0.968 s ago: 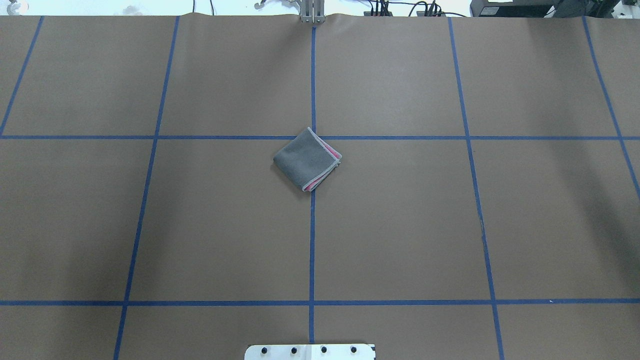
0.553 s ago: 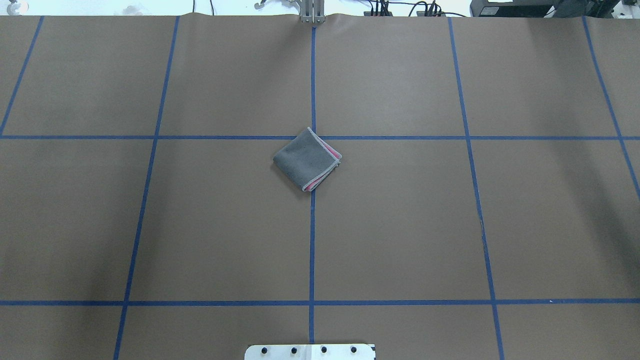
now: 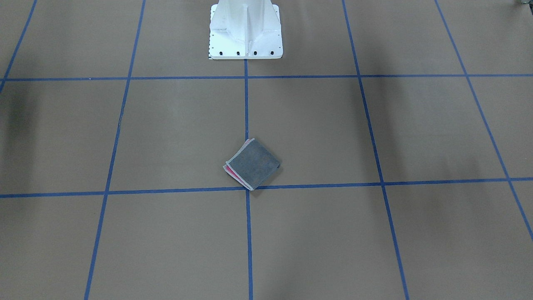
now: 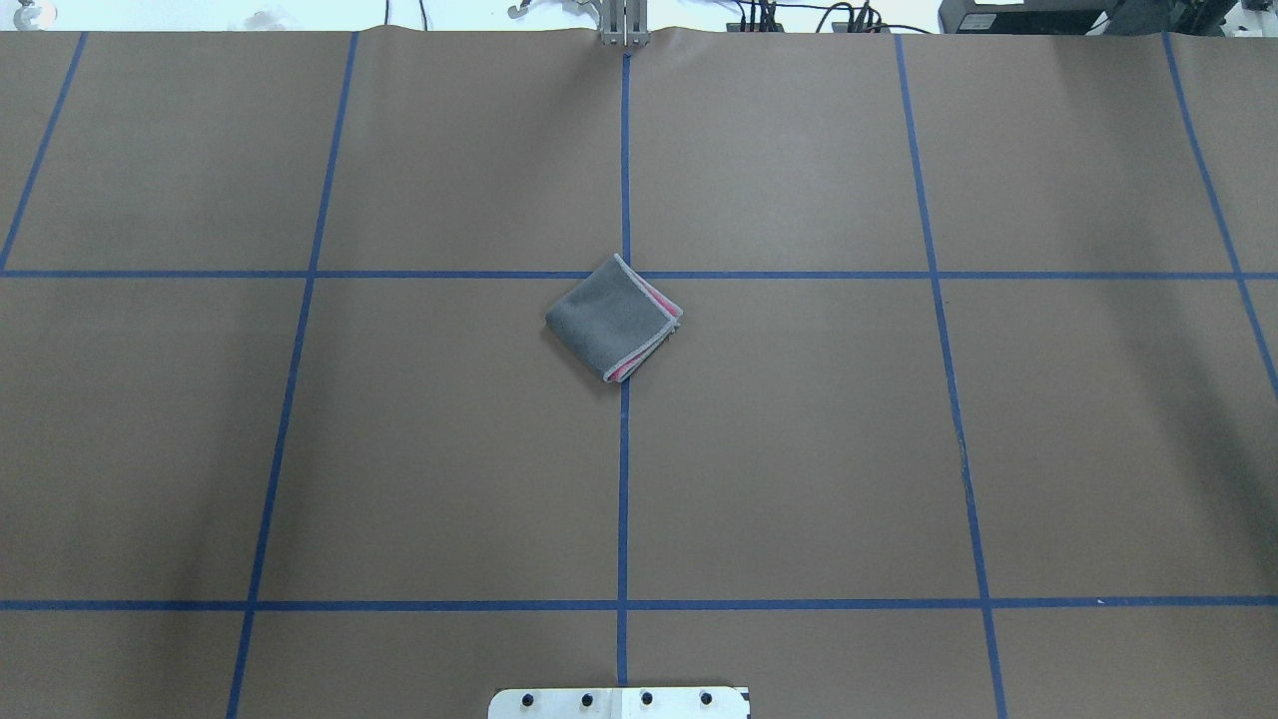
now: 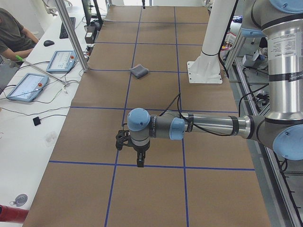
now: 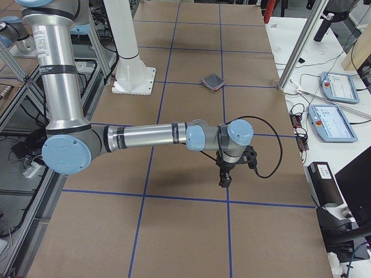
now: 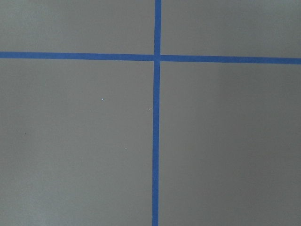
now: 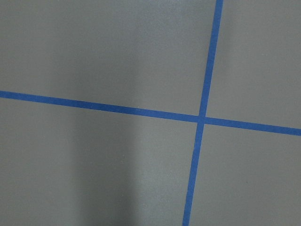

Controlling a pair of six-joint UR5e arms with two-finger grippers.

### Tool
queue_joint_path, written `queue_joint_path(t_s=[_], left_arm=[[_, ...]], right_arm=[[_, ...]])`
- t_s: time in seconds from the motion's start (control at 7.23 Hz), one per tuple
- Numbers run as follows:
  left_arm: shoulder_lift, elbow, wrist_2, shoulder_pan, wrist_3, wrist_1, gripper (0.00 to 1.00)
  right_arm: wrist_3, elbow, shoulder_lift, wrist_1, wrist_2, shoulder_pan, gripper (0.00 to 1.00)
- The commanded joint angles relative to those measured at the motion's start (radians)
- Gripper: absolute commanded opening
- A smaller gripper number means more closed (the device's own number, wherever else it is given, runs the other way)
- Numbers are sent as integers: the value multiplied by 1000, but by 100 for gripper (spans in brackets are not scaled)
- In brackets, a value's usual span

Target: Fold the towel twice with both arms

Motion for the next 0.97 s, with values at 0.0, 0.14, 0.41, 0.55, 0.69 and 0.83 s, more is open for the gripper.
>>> queue_joint_path(t_s=[0.0,0.14,0.41,0.55,0.69,0.83], left_arm=[[-3,1,8,2,-2,1,100],[-3,-1,6,2,-2,0,100],[-3,1,6,4,0,-8,100],[-5,-1,5,4,-2,-9,100],[-6,4,6,4,-2,-11,100],[-9,2,5,4,-2,-9,100]], right_arm=[[0,1,-2,3,-3,0,100],[2,-2,-1,3,-3,0,100],[0,-1,-2,7,-2,0,100],[2,-1,-2,7,0,0,100],[2,-1,-1,7,0,0,100],[3,1,-1,7,3,-2,100]])
